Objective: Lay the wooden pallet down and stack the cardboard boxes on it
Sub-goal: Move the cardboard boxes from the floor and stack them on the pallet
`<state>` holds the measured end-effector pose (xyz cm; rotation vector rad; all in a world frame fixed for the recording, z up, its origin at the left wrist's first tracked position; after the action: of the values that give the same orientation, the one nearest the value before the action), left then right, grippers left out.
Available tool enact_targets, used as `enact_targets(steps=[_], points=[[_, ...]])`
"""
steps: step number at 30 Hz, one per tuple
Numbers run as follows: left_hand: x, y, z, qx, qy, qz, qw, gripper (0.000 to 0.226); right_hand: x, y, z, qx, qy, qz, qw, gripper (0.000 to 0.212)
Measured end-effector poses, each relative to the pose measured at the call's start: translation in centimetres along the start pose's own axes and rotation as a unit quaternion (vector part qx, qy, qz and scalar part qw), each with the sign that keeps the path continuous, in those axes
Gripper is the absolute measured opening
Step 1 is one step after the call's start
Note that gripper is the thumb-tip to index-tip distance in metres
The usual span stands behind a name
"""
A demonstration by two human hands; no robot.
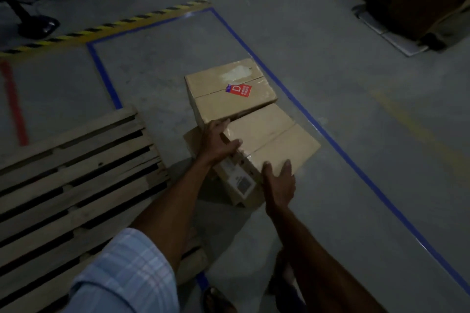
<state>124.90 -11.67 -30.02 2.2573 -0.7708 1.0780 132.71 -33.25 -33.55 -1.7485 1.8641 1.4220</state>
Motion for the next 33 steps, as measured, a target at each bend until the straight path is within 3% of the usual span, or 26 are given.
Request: enact_targets(steps=[5, 10, 16, 21, 27, 30, 31, 33], points=[[7.1, 3.1, -3.2, 0.029, 0.076, 0.043, 0.996, 0.050, -5.8, 2.0, -8.0, 0.030, -0.068, -0.043, 0.996, 0.062], [11.6, 5.8, -7.5, 0.130, 0.107, 0.022, 0.985, 0.054, -12.3, 4.0, -13.3, 0.024, -0.048, -0.138, 0.989, 0.058], [13.5, 10.1, -13.3, 0.245, 0.125, -0.056, 0.960, 0.053, -19.7, 6.5, -14.3, -0.035, 0.011, -0.240, 0.970, 0.058], [12.0, 13.9, -17.0, 0.291, 0.187, -0.107, 0.932, 0.052, -22.6, 9.6, -12.3, -0.082, 0.040, -0.285, 0.954, 0.064], [8.0, 19.8, -21.3, 0.327, 0.214, -0.153, 0.908, 0.033, -22.1, 14.8, -7.2, -0.136, 0.045, -0.294, 0.945, 0.055], [4.1, 23.8, -24.5, 0.365, 0.261, -0.218, 0.867, 0.068, -21.7, 19.1, -3.2, -0.167, 0.031, -0.297, 0.940, 0.056], [2.0, 25.2, -25.5, 0.377, 0.288, -0.239, 0.847, 0.068, -21.3, 20.8, -1.2, -0.176, 0.039, -0.298, 0.937, 0.056], [-2.0, 28.1, -27.2, 0.392, 0.342, -0.266, 0.811, 0.043, -19.9, 23.4, 3.6, -0.190, 0.046, -0.301, 0.933, 0.057]])
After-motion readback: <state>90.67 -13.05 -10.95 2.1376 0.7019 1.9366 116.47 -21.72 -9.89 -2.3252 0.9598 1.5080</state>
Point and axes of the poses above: each hand's wrist, its own y-axis away from the middle knuckle, its own z-axis out of the palm, x = y × z, the point moved 5 cm from there along -y, towards the middle knuckle, and after that the axes turned 3 degrees about -x, right-handed, at the moved point
